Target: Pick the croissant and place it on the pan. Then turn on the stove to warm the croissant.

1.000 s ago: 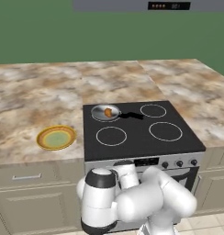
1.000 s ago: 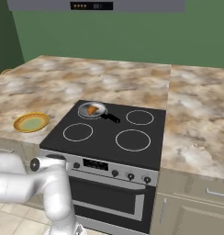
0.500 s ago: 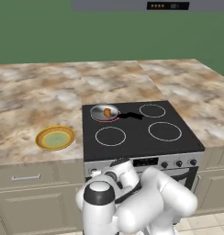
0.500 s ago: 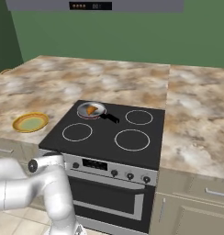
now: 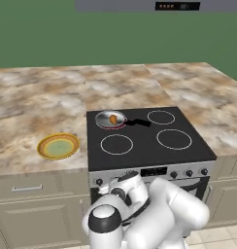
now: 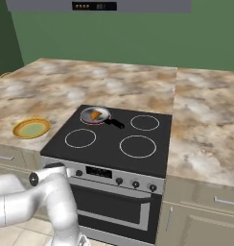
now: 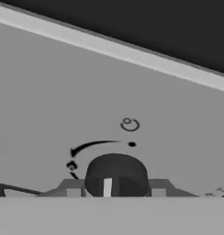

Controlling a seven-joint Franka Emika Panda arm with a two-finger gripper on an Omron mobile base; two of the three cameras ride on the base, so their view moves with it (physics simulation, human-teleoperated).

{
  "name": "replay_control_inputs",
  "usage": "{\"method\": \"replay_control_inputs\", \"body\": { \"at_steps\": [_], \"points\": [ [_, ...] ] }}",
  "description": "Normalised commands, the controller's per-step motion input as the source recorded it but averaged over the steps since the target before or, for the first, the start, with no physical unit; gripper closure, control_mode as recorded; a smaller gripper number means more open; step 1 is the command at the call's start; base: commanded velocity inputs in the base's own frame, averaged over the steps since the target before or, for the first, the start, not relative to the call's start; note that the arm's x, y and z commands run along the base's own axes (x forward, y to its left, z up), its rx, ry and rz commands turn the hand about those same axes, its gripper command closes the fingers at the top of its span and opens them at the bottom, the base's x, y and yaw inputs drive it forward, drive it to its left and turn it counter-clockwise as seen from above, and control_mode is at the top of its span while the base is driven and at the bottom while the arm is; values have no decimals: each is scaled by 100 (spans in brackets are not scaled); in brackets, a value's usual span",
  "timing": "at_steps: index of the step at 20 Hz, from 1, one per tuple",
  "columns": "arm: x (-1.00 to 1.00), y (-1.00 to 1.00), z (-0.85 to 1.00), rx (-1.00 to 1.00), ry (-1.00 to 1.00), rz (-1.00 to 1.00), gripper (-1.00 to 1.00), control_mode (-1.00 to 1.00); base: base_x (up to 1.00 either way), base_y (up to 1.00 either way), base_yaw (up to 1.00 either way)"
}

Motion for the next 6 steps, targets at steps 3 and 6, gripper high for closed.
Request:
{"method": "replay_control_inputs", "body": {
  "at_steps": [3,6],
  "points": [
    [0,-38,-1,-62,21,44,100,-100,0,0,0],
    [2,-19,-7,-63,27,40,100,-100,0,0,0]
  ]
}}
